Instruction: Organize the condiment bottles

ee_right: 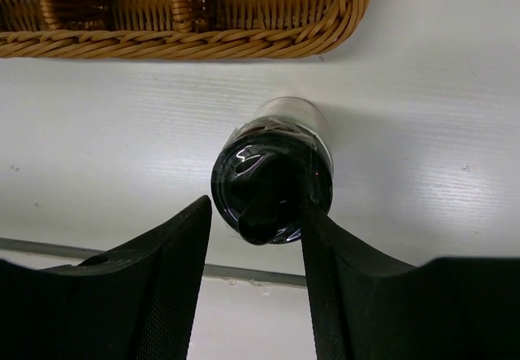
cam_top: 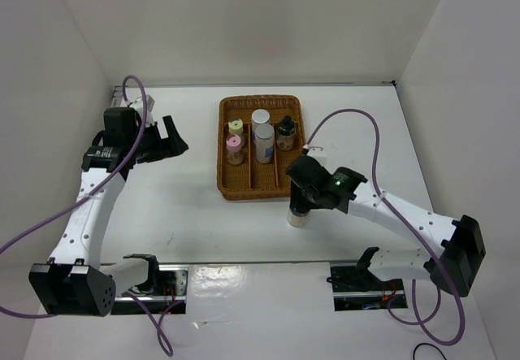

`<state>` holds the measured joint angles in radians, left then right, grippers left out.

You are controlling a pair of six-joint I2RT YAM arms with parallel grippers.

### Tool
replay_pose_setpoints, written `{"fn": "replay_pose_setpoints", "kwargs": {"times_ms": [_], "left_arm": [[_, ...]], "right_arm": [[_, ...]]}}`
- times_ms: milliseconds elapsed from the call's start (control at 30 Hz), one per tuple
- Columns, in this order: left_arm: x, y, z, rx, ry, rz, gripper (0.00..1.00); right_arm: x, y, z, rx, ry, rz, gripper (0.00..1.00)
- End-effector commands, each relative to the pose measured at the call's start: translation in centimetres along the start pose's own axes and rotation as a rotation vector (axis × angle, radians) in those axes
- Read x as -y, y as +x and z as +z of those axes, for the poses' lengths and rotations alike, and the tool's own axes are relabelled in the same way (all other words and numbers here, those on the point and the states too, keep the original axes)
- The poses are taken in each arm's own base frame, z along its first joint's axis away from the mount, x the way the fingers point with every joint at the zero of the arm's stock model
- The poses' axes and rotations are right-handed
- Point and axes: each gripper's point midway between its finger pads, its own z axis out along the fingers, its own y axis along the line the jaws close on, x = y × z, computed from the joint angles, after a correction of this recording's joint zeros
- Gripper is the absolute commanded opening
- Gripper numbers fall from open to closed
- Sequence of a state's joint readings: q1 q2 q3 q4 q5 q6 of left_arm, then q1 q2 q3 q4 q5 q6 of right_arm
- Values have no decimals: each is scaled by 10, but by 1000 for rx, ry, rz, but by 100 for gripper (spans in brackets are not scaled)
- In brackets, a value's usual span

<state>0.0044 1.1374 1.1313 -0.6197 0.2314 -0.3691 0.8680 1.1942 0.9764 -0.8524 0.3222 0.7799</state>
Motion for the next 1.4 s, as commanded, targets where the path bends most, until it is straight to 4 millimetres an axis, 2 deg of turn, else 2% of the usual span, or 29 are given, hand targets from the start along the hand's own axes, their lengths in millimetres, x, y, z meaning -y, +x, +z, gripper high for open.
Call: {"fn": "replay_pose_setpoints", "kwargs": {"times_ms": [0,67,100,267,400,500,600,733,800,1000,1100,1300,1333,1367], "left_arm": [[-1,-4,0,21,4,17,100],[-2,-3,2,13,2,15,100],[0,-6,1,21,4,17,100],[-1,-5,3,13,2,15,100],[-1,-5,3,13,2,15,100],[-2,-4,6,4,-1,13,100],[-2,-4,6,4,-1,13,100],[-2,-4,6,4,-1,13,100],[-2,-4,6,4,-1,13,100],[-4,-4,6,7,-10,13,100],[-3,-8,5,15,-7,15,100],[-5,-8,2,21,-26,15,100],[-5,-8,2,21,-26,15,100],[-5,-8,2,21,-26,15,100]], "right_arm": [[-5,-15,-5,45,7,-16,53],[-7,-17,-5,45,7,-16,51],[-7,-17,-5,44,7,-16,46],[-9,-17,-2,38,14,-19,38],[-3,-14,0,25,40,-29,37],[-3,-13,2,19,46,-32,27],[-3,-10,6,6,60,-39,23],[0,-7,9,-15,82,-59,8],[-1,-9,7,-14,81,-59,5],[-13,-28,-16,13,46,-89,0],[-25,-44,-30,43,1,-90,0],[-40,-80,-74,105,-58,-94,0],[-42,-89,-78,121,-45,-104,0],[-42,-88,-75,115,-38,-120,0]]}}
